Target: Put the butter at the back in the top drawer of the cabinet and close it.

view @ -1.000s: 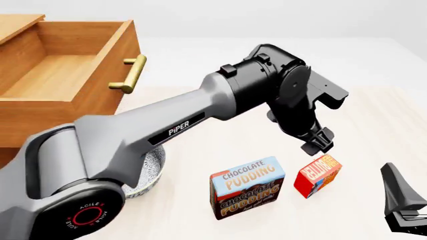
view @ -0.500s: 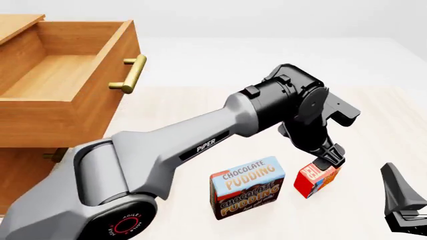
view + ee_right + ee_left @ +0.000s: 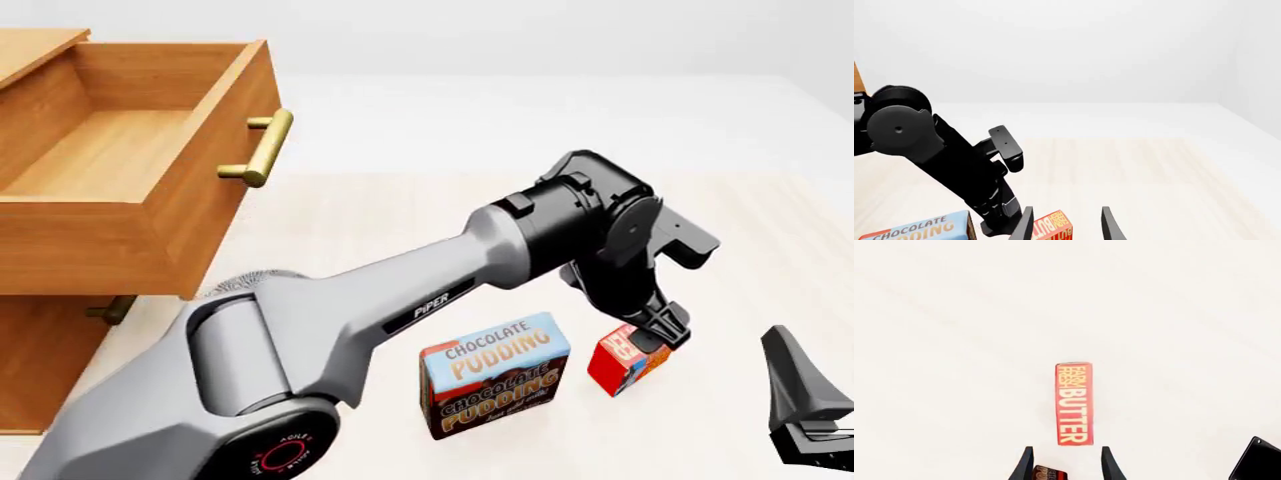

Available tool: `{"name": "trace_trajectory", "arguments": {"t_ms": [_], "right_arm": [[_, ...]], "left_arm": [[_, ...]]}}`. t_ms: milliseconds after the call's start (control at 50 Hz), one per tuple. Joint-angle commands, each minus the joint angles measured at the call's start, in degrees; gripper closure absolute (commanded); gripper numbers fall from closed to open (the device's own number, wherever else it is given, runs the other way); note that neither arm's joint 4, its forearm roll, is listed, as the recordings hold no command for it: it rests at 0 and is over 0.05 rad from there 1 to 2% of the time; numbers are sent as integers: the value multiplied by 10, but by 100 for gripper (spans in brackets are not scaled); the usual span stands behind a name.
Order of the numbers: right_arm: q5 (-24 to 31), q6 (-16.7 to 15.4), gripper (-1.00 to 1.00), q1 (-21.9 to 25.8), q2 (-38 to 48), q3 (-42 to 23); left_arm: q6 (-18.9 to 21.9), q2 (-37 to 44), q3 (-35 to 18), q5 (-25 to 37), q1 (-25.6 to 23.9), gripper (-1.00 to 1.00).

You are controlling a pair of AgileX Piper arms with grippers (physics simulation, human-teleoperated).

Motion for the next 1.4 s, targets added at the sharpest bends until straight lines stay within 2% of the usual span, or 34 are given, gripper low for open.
{"name": "trace_trajectory", "arguments": {"t_ms": [20, 280, 540, 960, 1180, 1360, 1400], "right_arm": [[0, 0, -100, 0, 0, 0], [0, 0, -100, 0, 0, 0], [0, 0, -100, 0, 0, 0], [0, 0, -100, 0, 0, 0], [0, 0, -100, 0, 0, 0], [0, 0, -100, 0, 0, 0], [0, 0, -100, 0, 0, 0]], "left_arm": [[-8, 24, -25, 10, -5, -100], [-10, 49, -57, 23, -8, -100], [-13, 43, -33, 9, -4, -100], [-20, 67, -66, 24, -7, -100], [-23, 67, -60, 21, -3, -100], [-30, 91, -101, 40, -8, -100], [-28, 90, -96, 36, -5, -100]]}}
